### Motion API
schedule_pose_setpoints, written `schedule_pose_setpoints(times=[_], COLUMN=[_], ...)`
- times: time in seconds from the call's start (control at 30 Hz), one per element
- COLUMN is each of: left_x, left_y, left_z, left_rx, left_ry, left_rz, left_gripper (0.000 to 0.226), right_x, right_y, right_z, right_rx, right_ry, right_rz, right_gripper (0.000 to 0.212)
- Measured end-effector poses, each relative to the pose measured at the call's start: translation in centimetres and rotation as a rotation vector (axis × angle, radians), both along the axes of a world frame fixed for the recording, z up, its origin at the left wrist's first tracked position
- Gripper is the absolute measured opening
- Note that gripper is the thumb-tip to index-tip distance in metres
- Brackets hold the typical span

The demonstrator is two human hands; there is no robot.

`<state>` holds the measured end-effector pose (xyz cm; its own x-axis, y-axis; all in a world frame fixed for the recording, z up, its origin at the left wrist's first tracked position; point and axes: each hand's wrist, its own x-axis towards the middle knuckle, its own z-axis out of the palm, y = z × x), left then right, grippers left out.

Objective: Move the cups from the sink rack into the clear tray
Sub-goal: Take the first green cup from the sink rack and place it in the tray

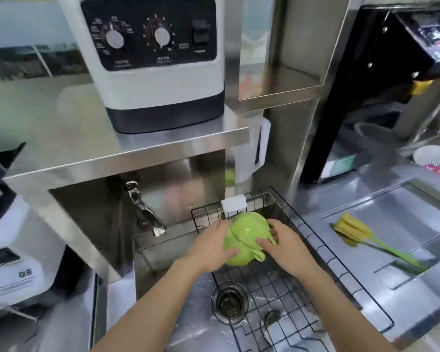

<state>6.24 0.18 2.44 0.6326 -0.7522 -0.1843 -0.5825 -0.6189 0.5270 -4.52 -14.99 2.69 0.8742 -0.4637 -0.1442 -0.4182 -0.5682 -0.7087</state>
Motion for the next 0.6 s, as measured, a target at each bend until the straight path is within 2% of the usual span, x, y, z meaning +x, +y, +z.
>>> schedule_pose_setpoints(times=[0.17, 0.37, 0.43, 0.5, 0.6], left_x=[0.8, 1.2, 1.6, 2.0, 2.2], left_y=[-4.2, -6.9, -7.0, -7.1, -7.4], left_z=[-3.0, -5.0, -5.5, -5.8, -6.2], left_rx=[0.044, 0.020, 0.017, 0.023, 0.044], left_ry=[-0.024, 0.000, 0.032, 0.095, 0.139], left_rz=[0.023, 0.107, 0.138, 0.194, 0.259], left_gripper=[0.070, 0.079, 0.084, 0.093, 0.107], right_x=[0.9, 1.9, 2.3, 2.7, 3.0], right_y=[-2.9, -3.2, -3.4, -3.5, -3.3], right_z=[-3.9, -7.6, -9.2, -9.7, -9.4], right_rx=[0.008, 0.269, 0.351, 0.399, 0.357], right_ry=[0.080, 0.102, 0.077, 0.070, 0.109], right_rz=[-0.106, -0.135, -0.164, -0.178, -0.144], right_gripper=[0.072, 0.093, 0.109, 0.111, 0.113])
